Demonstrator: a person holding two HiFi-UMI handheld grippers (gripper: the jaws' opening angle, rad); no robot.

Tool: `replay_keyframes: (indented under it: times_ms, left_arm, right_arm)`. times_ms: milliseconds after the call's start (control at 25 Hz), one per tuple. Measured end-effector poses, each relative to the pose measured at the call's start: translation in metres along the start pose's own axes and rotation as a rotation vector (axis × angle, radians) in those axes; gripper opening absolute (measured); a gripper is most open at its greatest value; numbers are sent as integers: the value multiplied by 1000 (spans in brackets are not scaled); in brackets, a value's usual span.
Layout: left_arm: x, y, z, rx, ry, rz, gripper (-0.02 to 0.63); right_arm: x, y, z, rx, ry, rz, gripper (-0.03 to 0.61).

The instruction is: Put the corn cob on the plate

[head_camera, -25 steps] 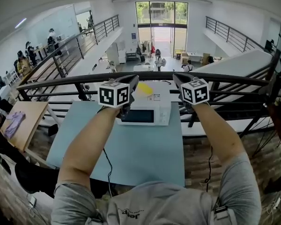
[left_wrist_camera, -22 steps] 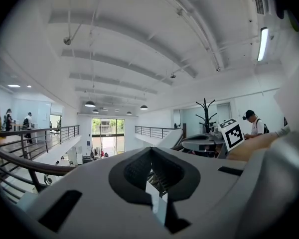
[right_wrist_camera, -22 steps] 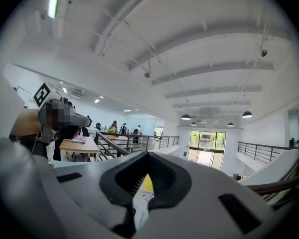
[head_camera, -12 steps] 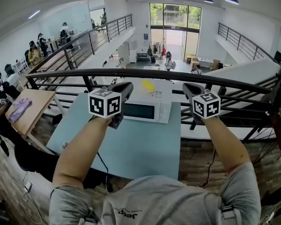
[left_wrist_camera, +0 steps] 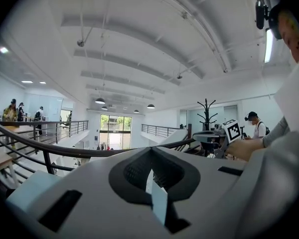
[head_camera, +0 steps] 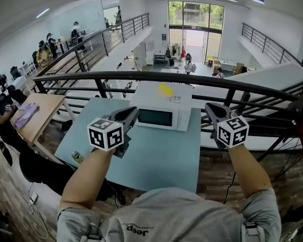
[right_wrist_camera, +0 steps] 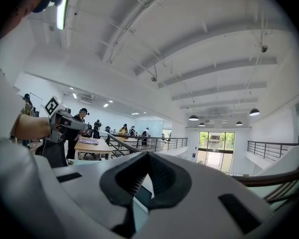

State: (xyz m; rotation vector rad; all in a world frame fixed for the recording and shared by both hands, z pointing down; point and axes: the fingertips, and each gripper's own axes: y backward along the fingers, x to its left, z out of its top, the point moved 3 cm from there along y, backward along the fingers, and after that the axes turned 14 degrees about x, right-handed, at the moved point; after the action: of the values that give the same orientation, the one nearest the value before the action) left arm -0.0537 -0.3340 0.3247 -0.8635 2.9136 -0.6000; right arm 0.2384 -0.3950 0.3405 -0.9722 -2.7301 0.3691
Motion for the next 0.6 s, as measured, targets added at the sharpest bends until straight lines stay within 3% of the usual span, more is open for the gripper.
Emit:
replay_keyframes:
  times_ms: [320, 600]
  left_arm:
    - [16, 7, -63, 19, 18, -106, 17]
    - [46, 8, -115, 39, 12, -156, 17]
  right_arm:
    - [61, -1, -21, 18, 1, -23, 18]
    - [108, -23, -52, 70, -57, -40, 17]
